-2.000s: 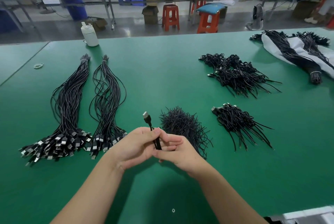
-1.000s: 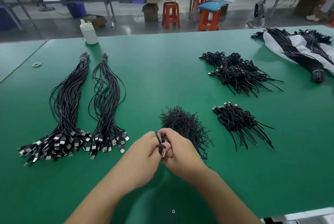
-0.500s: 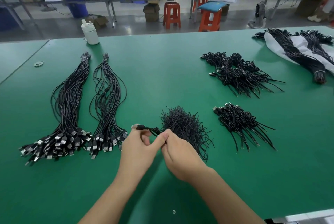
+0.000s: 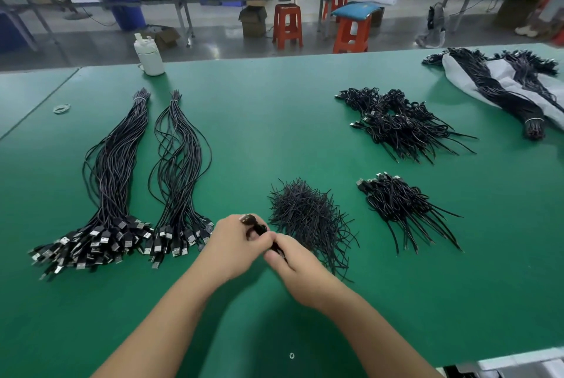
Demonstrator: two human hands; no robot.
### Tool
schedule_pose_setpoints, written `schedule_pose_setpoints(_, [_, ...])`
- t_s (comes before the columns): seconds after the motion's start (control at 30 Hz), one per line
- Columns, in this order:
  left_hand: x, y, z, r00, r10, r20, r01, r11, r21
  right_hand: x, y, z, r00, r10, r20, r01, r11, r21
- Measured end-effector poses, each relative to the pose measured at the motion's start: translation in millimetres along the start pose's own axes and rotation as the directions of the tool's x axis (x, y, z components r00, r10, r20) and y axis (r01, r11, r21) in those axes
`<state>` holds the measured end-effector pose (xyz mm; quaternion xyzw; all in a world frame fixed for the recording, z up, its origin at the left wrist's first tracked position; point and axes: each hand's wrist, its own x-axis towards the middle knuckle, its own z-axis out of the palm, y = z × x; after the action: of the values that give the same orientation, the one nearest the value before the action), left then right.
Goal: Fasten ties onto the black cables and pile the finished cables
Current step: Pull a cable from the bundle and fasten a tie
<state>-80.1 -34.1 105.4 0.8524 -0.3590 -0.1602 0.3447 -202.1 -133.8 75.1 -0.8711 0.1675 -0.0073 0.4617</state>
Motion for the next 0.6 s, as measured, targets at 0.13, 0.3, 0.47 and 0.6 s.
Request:
schedule_pose_setpoints(0.13, [7.6, -3.3, 2.2, 0.991, -0.055, 0.121, 0.078, 0.979, -0.19, 2.0, 6.5, 1.1, 1.0, -0.015, -0.027, 0.014, 0.999, -0.029])
schedule_pose_setpoints(0.3, [11.1, -2.5, 9.6, 0.987, -0.054, 0.15, 0.095, 0.954, -0.284, 3.1, 13.5, -4.9, 0.996, -0.015, -0.089, 0.004, 0.992, -0.127])
schedule_pose_setpoints(0.47, [16.9, 9.7, 15.4, 0.987, 0.029, 0.157, 0.011, 0.968, -0.251, -1.3, 16.3, -12.1, 0.995, 0.097, -0.031, -0.077, 0.918, 0.39])
schedule_pose_setpoints(0.6, [24.4, 21.6, 19.2, 0.985, 0.08, 0.155, -0.031, 0.955, -0.294, -2.6, 18.9, -19.8, 0.995, 0.079, -0.052, -0.032, 0.801, 0.598])
